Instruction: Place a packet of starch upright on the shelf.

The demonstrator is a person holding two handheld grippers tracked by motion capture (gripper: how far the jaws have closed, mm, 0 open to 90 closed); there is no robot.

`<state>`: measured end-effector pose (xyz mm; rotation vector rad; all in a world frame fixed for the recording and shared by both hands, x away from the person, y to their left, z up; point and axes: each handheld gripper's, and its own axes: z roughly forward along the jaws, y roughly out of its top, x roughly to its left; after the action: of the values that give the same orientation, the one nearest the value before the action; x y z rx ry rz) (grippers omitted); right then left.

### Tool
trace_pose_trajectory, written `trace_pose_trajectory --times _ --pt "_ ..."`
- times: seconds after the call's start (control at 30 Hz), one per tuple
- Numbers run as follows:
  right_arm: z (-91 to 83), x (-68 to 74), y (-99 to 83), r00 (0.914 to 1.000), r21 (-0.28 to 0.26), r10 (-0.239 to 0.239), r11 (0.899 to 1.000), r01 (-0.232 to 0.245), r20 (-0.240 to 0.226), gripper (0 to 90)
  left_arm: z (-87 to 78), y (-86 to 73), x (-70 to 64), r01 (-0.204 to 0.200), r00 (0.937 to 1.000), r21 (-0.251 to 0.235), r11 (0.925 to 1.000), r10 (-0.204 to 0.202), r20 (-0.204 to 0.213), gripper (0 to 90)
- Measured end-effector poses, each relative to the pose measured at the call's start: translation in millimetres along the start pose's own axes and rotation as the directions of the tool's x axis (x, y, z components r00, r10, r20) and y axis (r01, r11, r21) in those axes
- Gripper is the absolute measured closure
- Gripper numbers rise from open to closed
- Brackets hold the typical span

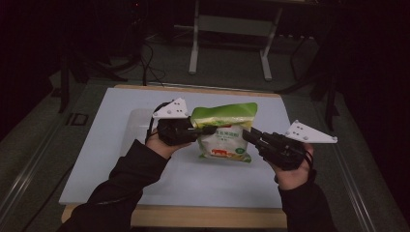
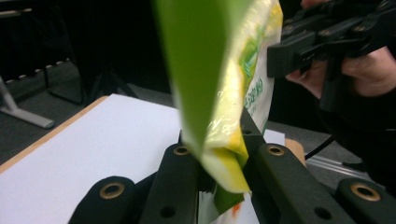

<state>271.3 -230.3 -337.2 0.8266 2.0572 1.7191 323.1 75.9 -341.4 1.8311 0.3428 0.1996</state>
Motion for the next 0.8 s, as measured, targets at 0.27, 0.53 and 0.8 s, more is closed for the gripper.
trace_pose_trajectory --times 0.27,0.53,0.8 --pt "-6.4 -5.8 -4.0 0.9996 -0.054 0.022 0.998 -0.021 0.020 48.9 -7.1 8.4 4.0 -0.007 0.9999 0.003 1.0000 0.007 -0.009 83.6" --pt "-6.0 -11.4 -16.6 0.9986 -0.015 -0.039 0.999 0.040 0.037 14.1 -30.3 17.4 20.9 -0.037 0.9970 -0.018 0.9992 0.035 -0.068 83.6" --pt "-9.0 -16.1 -30.8 0.9996 0.033 -0.011 0.999 0.010 0.025 13.6 -64.3 19.6 45.2 -0.082 0.9786 -0.016 0.9965 0.077 -0.191 83.6"
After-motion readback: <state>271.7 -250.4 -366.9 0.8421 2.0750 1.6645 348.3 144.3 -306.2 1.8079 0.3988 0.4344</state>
